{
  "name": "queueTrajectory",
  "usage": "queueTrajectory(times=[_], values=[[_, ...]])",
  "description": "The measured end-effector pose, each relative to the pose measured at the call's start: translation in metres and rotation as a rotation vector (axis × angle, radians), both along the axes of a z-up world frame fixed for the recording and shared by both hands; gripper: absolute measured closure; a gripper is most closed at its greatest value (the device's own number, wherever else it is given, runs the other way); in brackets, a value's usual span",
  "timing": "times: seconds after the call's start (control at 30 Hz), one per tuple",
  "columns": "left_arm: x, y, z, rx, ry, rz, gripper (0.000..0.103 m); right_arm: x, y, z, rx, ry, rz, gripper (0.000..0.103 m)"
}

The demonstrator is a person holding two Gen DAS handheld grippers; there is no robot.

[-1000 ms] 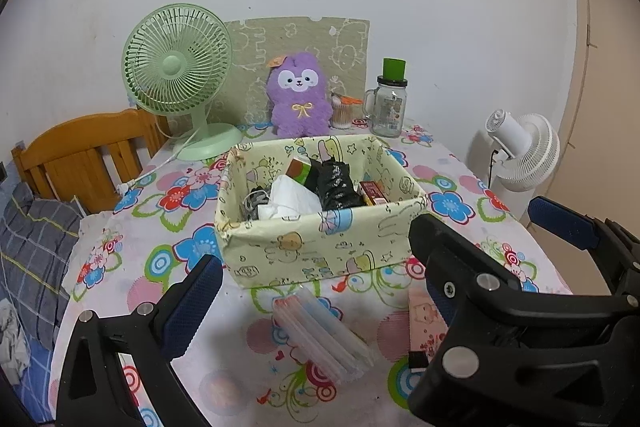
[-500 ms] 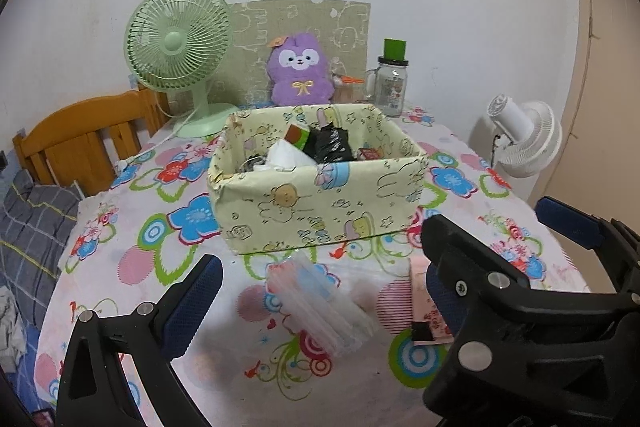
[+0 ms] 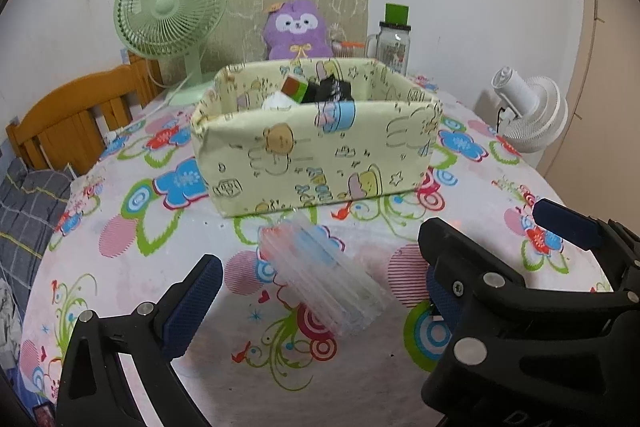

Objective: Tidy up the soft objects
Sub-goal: 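Reach the right tool to the pink printed card while the left tool reaches the clear plastic pack, then close the right tool on the pink card while the left tool grips the clear plastic pack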

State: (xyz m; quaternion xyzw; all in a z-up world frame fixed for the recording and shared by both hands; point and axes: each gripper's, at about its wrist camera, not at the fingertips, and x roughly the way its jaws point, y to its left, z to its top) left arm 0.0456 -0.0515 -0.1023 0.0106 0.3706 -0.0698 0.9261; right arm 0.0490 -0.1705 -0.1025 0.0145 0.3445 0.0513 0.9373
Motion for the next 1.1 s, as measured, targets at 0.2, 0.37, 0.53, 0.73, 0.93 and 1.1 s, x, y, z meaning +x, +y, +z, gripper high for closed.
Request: queueTrajectory(times=[0.2, 0.37, 0.53, 0.73, 0.93, 1.1], values=[[0.006, 0.0, -0.014, -0.008, 0.04, 0.003, 0.0, 0.007, 0.0, -0.013, 0.001, 0.039, -0.004, 0.0], [0.013, 0.0, -0.024, -0.014, 0.079, 0.011, 0.0, 0.013, -0.002, -0.024, -0.003, 0.07, -0.018, 0.009], [0.019, -0.004, -0.029, 0.003, 0.097, 0.005, 0.001, 0.022, -0.007, -0.034, 0.012, 0.112, -0.028, 0.015], [0.028, -0.009, -0.039, 0.027, 0.141, 0.006, 0.001, 0.032, -0.007, -0.044, 0.016, 0.152, -0.022, 0.028], [0.033, -0.015, -0.045, 0.059, 0.164, -0.01, 0.002, 0.038, -0.002, -0.053, 0.011, 0.195, -0.008, 0.048], [0.038, -0.016, -0.045, 0.05, 0.165, -0.018, 0.002, 0.042, -0.002, -0.052, 0.003, 0.196, -0.007, 0.06]])
